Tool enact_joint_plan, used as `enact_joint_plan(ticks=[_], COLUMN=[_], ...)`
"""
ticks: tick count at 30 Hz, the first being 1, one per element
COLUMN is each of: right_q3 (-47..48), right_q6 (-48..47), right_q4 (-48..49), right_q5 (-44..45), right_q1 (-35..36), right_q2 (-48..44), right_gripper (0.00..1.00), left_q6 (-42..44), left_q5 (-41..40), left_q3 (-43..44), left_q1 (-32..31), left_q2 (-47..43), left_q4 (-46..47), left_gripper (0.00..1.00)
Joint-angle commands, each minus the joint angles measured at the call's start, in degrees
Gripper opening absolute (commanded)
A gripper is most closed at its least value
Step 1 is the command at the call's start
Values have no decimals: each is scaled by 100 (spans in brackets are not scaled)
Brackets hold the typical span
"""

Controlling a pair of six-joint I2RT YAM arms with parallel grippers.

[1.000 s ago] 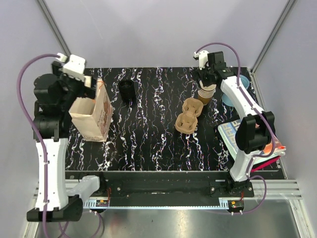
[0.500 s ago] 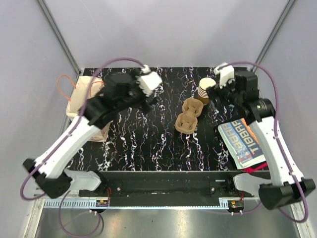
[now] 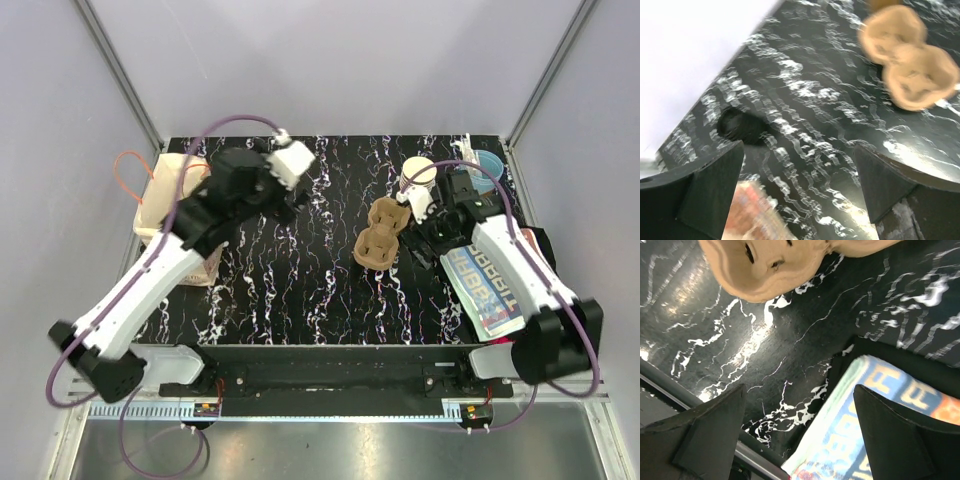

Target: Pack the takeout coffee

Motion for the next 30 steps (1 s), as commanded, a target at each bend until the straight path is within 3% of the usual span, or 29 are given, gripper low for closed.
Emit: enact_joint_plan(ticks=[1, 5, 12, 16, 17, 30], right_q3=[233, 577, 1016, 1358, 1420, 3185], right_q6=[-234, -286, -252, -84, -58, 391], right_q4=[249, 363, 495, 653, 732, 1242], right_q5=[-45, -28, -63, -168, -203, -265], right_q1=[37, 151, 740, 933, 960, 1399], right_q2=[824, 1632, 2713, 3145, 3224, 4533], right_gripper=[92, 90, 88, 76, 67, 33], left_q6=[-125, -98, -186, -239, -247, -353], left_q5=[155, 339, 6, -109, -161, -223], left_q3=[-237, -501, -809, -967, -994, -1090], left_q1=[788, 1411, 1878, 1931, 1949, 2134], left_q2=[-964, -1439, -1897, -2029, -2047, -2144], left_q4=[385, 261, 94, 6, -20, -46], left_gripper=[99, 99, 99, 99, 99, 99])
